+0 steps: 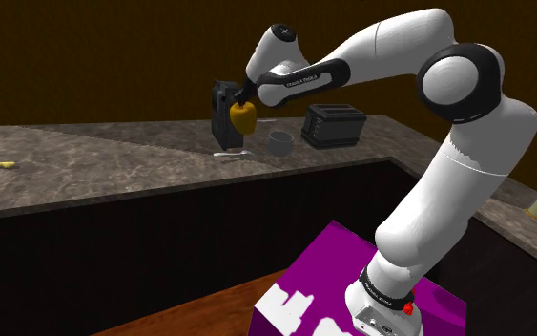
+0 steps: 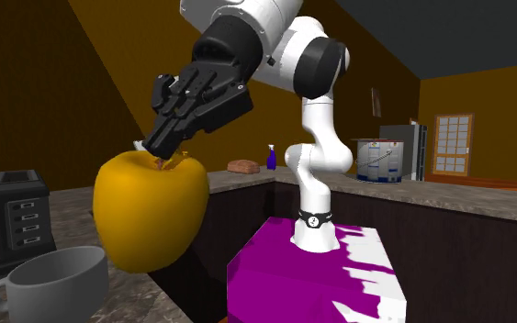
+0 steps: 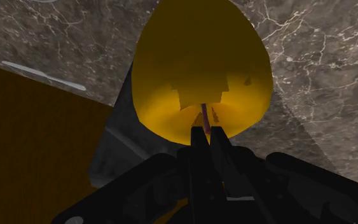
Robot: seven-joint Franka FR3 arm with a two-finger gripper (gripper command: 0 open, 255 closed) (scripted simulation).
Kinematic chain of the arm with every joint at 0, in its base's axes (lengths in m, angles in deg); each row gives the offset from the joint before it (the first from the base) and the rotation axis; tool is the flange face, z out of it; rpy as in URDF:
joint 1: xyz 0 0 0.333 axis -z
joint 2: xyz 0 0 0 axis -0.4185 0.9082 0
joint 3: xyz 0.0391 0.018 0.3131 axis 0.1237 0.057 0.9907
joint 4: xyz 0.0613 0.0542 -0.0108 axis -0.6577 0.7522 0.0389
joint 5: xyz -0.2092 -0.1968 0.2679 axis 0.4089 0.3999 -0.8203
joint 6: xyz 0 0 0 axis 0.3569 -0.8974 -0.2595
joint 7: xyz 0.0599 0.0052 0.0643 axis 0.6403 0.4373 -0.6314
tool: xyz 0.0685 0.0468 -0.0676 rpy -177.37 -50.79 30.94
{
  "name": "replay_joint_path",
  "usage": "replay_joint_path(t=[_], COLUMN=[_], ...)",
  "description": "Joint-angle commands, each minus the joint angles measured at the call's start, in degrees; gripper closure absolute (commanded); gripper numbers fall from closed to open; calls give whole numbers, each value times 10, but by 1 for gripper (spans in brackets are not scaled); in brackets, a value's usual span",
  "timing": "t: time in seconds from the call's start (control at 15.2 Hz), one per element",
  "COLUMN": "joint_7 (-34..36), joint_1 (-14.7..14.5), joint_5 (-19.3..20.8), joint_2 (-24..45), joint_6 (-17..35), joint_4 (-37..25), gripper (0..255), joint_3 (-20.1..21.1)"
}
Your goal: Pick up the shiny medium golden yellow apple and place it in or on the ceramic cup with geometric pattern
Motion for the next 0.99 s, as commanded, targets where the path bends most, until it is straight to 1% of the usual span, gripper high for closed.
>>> replay_joint_path(t=[0.0, 0.46, 0.92], joint_7=[-8, -173, -320], joint_1=[0, 40, 79], joint_5=[-8, -124, -223], joint_2=[-4, -6, 17], joint_6=[-10, -17, -52], joint_4=[-7, -32, -95], gripper=[255, 255, 255], joint_3=[1, -38, -75])
